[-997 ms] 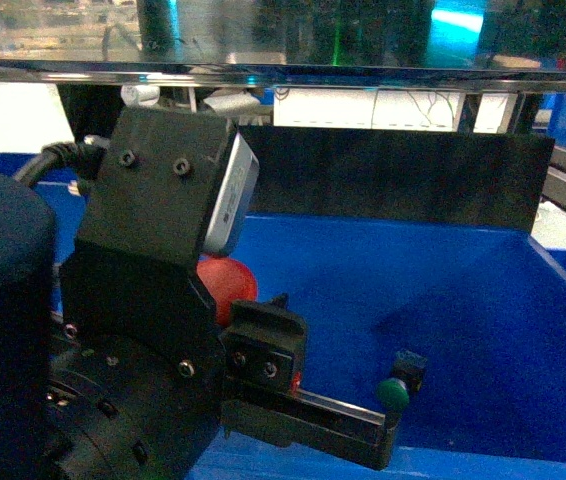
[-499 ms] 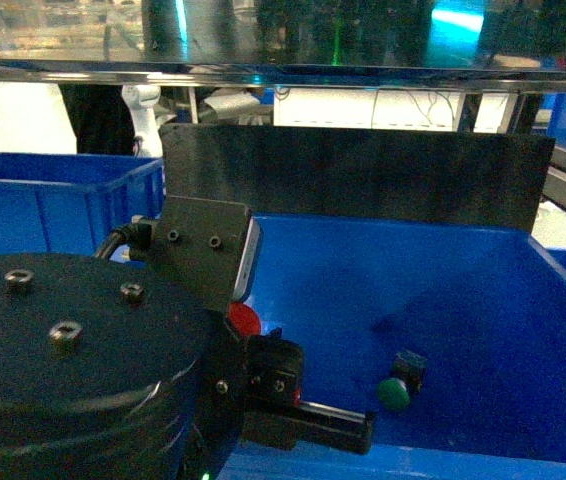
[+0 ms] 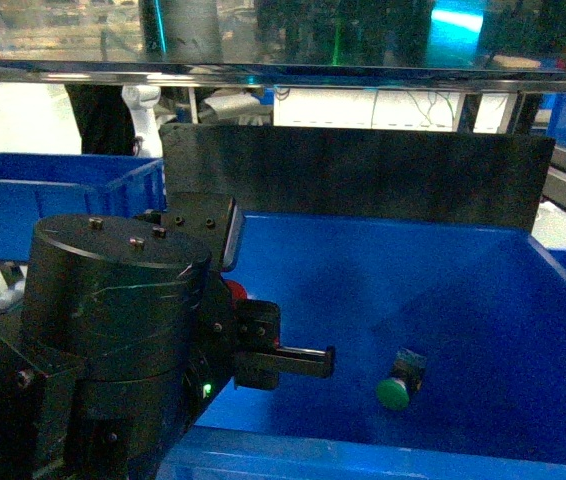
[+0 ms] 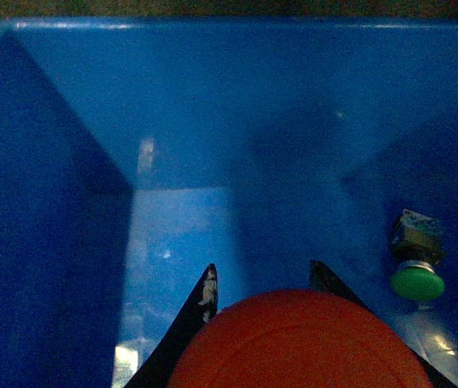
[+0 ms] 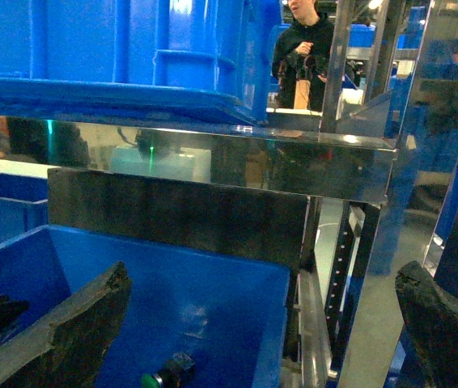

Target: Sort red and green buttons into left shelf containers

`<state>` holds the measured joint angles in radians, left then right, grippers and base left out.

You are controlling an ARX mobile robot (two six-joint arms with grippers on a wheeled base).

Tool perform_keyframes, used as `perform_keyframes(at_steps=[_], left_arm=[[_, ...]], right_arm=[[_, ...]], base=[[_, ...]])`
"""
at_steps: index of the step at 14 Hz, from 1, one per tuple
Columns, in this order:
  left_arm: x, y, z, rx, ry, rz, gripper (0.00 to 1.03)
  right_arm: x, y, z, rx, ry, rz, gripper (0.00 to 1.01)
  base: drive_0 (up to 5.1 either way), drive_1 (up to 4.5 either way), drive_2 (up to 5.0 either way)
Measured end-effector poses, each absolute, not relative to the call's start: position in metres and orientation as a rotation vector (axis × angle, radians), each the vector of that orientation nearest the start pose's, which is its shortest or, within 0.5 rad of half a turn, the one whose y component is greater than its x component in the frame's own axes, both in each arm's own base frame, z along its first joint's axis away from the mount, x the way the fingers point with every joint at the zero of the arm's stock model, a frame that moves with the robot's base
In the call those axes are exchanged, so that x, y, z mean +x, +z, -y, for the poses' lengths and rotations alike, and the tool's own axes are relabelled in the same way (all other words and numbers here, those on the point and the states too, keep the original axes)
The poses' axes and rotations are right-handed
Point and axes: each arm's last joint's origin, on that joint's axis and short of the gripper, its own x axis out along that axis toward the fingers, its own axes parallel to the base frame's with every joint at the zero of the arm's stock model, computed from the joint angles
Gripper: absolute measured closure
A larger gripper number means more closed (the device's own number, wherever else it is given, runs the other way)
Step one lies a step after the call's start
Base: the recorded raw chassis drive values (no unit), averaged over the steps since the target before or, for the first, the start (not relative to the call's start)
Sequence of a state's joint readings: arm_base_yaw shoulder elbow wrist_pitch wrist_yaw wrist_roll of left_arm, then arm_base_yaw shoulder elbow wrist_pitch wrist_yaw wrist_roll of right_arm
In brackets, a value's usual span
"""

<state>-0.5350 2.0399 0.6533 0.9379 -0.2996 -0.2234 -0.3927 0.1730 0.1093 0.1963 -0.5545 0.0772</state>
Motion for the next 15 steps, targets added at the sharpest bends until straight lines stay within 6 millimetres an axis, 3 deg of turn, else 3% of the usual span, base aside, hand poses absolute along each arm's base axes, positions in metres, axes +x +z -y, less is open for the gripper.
perform_keyframes(at_steps=[1,4,7,10,15], left_arm=[[0.292,0.064,0.159,-0.052,-0.177,-0.451,0.37],[0.290,0.067,0.159,-0.076,-0.174,-0.432,0.04],[0.286,0.078,0.157,-0.091,-0.168,-0.402,0.05],[0.279,0.103,0.159,-0.066,-0.161,-0.299,0.05],[0.256,0.123,0.153,-0.061,-0.163,-0.249,0.05]], right_arm=[[0.098,0.205,0.024,0.016,0.166,0.112,0.03],[0.098,0.205,0.024,0.016,0.166,0.112,0.03],[0.098,0.205,0.024,0.016,0.166,0.112,0.03],[0.098,0.205,0.024,0.016,0.166,0.112,0.03],[0.098,0.205,0.024,0.016,0.166,0.112,0.03]], base=[[0.0,0.00,0.0],[0.0,0.00,0.0],[0.0,0.00,0.0],[0.0,0.00,0.0],[0.0,0.00,0.0]])
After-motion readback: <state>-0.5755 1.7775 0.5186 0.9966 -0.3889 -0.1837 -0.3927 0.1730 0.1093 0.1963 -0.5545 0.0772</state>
